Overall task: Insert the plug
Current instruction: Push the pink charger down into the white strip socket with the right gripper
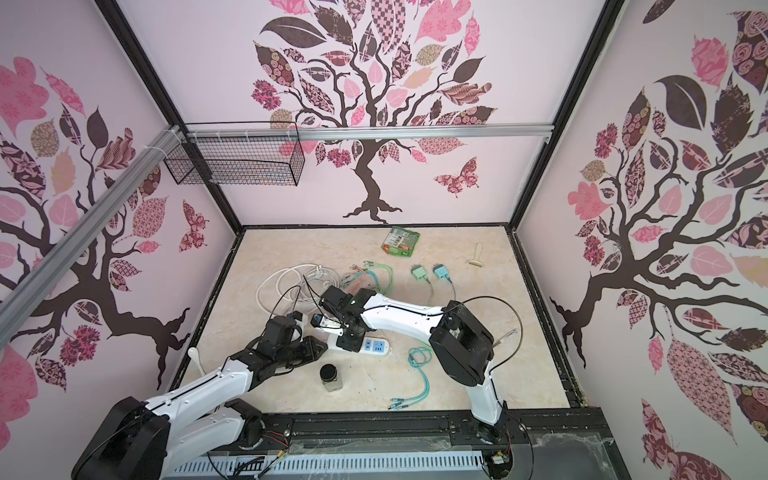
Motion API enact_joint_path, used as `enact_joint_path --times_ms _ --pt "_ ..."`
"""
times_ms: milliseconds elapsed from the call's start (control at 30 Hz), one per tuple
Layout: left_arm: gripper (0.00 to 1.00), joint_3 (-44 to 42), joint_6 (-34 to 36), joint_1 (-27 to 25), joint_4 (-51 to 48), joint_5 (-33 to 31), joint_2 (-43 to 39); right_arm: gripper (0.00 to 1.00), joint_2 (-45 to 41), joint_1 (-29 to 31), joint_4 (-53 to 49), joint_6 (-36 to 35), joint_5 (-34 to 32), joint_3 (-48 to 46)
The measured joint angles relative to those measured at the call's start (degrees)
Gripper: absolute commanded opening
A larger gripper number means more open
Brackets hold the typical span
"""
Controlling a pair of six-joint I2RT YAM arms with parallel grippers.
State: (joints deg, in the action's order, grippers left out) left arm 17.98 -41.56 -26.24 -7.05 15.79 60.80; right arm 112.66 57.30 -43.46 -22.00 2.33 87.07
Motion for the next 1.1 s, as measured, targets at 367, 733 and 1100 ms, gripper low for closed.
enact_joint_path --times_ms 367,733,1100 --pt "0.33 0.0 -0.26 0.02 -2.47 -0.33 -3.93 0.34 -0.2 -0.17 -0.11 0.42 0.74 0.28" --pt "0.36 0.0 -0.28 0.13 -5.11 -1.38 -6.84 0.45 -0.31 -0.44 -1.38 2.99 2.23 0.33" --pt "0.37 0.0 -0.31 0.24 -5.25 -1.42 -6.99 0.65 -5.09 -0.44 -1.55 5.66 3.02 0.28"
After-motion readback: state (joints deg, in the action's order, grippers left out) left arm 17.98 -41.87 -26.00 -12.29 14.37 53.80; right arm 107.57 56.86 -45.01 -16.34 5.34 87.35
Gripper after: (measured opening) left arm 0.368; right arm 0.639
